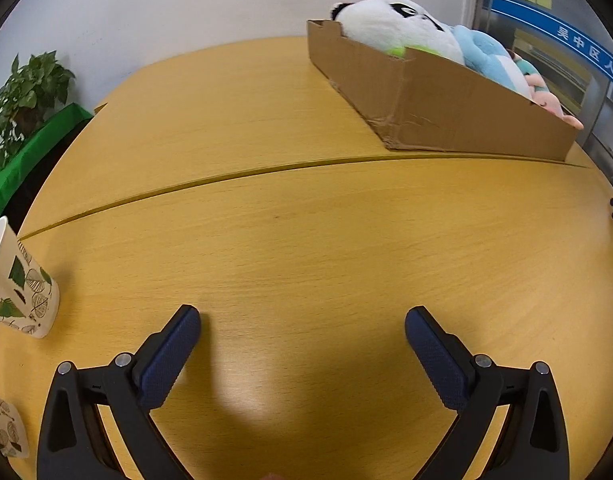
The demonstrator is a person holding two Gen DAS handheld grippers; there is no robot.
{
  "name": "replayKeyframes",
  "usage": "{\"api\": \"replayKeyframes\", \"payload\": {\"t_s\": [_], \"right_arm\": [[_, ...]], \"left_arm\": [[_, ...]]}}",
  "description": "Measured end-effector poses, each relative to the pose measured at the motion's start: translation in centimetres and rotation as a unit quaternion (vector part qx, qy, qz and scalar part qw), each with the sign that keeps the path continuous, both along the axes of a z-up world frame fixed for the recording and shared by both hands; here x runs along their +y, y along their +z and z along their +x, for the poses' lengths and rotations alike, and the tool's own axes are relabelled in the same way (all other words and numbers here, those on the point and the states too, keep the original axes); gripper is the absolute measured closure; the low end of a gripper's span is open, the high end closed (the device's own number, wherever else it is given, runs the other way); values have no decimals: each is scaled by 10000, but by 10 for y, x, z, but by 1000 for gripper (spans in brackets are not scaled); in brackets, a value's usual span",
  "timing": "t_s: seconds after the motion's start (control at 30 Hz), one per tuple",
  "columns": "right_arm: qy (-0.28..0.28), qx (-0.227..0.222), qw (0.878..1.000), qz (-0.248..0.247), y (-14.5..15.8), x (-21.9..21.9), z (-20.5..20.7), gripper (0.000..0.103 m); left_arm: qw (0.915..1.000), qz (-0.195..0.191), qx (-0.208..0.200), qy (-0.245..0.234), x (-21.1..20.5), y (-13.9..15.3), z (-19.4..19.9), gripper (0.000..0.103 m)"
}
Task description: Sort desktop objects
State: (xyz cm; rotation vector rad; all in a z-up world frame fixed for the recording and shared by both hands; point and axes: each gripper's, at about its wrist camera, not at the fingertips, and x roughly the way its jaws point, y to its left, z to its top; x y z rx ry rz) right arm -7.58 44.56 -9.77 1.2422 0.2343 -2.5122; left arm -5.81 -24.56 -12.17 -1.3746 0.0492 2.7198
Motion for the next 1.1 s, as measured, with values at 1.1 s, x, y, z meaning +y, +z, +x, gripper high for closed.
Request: {"api": "replayKeyframes", "payload": {"t_s": [1.1], "right_arm": [[245,-113,9996,22,0,13,-16,0]], "left_arm": [[10000,-19,-42,75,-13,6,-9,0]]}}
